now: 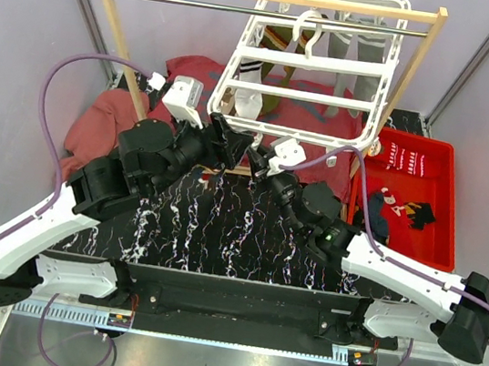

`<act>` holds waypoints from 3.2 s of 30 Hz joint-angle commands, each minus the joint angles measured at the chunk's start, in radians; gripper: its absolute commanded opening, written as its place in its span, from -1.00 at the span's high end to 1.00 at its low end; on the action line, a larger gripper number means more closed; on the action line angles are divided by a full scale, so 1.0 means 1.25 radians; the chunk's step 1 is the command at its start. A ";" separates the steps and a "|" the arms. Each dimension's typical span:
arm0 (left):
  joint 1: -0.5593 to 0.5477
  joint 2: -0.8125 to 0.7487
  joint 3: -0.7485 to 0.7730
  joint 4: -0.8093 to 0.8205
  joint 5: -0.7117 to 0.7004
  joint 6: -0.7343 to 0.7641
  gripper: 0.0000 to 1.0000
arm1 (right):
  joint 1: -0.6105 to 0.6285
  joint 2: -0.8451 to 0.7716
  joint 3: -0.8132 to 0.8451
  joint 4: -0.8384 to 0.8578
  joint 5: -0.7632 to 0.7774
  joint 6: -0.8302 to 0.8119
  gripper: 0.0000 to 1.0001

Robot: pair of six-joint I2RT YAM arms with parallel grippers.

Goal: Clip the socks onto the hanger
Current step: Open the clamp at the hanger.

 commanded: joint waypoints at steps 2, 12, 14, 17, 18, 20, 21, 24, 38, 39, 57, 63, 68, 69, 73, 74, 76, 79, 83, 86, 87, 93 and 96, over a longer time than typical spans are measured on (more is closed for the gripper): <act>-0.006 0.017 -0.001 0.012 -0.013 -0.007 -0.29 | 0.045 0.029 0.027 0.017 0.082 -0.061 0.85; -0.016 0.058 0.003 0.028 -0.053 0.011 0.13 | 0.074 0.052 0.036 0.025 0.104 -0.074 0.85; -0.020 0.062 0.001 0.028 -0.067 0.013 0.25 | 0.076 0.052 0.038 0.026 0.105 -0.069 0.84; -0.021 0.064 0.003 0.028 -0.068 0.017 0.46 | 0.076 0.051 0.035 0.021 0.108 -0.055 0.83; -0.021 0.063 0.000 0.028 -0.069 0.021 0.51 | 0.078 0.047 0.034 0.016 0.108 -0.049 0.81; -0.021 0.062 -0.002 0.028 -0.076 0.023 0.65 | 0.078 0.039 0.025 0.017 0.107 -0.028 0.78; -0.021 0.059 -0.004 0.029 -0.079 0.026 0.68 | 0.078 0.029 0.023 0.017 0.104 -0.022 0.75; -0.021 0.054 -0.006 0.029 -0.097 0.033 0.79 | 0.078 0.009 0.011 0.015 0.099 -0.004 0.74; -0.021 0.060 0.038 0.010 -0.065 0.071 1.00 | 0.073 -0.077 -0.045 -0.035 -0.041 0.080 -0.06; -0.020 0.060 0.042 0.007 -0.063 0.072 1.00 | 0.055 -0.084 -0.052 -0.037 -0.058 0.094 -0.06; -0.015 0.087 0.133 -0.039 0.036 0.040 1.00 | -0.068 -0.116 -0.068 0.065 -0.273 0.042 -0.21; -0.015 0.089 0.147 -0.058 0.046 0.027 1.00 | -0.110 -0.111 -0.073 0.119 -0.304 -0.064 -0.25; -0.015 0.092 0.152 -0.062 0.046 0.027 1.00 | -0.132 -0.124 -0.046 0.087 -0.367 -0.081 -0.23; -0.015 0.094 0.154 -0.062 0.046 0.027 1.00 | -0.132 -0.127 -0.035 0.082 -0.373 -0.085 -0.19; -0.015 0.097 0.154 -0.063 0.050 0.027 1.00 | -0.136 -0.132 -0.008 0.060 -0.401 -0.096 -0.01; -0.015 0.096 0.152 -0.063 0.052 0.024 1.00 | -0.135 -0.132 -0.005 0.059 -0.402 -0.097 0.01; -0.015 0.099 0.154 -0.063 0.055 0.024 1.00 | -0.137 -0.129 0.003 0.059 -0.399 -0.105 0.02; -0.015 0.097 0.151 -0.064 0.055 0.024 1.00 | -0.136 -0.120 0.012 0.063 -0.376 -0.123 0.02; -0.015 0.096 0.151 -0.067 0.054 0.023 1.00 | -0.139 -0.113 0.011 0.080 -0.355 -0.136 0.02; -0.015 0.097 0.150 -0.068 0.054 0.023 1.00 | -0.140 -0.115 0.013 0.081 -0.363 -0.132 0.01; -0.015 0.097 0.150 -0.068 0.055 0.024 1.00 | -0.140 -0.115 0.015 0.080 -0.368 -0.132 0.01; -0.015 0.101 0.155 -0.068 0.063 0.022 1.00 | -0.141 -0.105 0.031 0.050 -0.412 -0.118 0.17; -0.015 0.101 0.157 -0.068 0.066 0.021 1.00 | -0.141 -0.100 0.030 0.041 -0.419 -0.106 0.24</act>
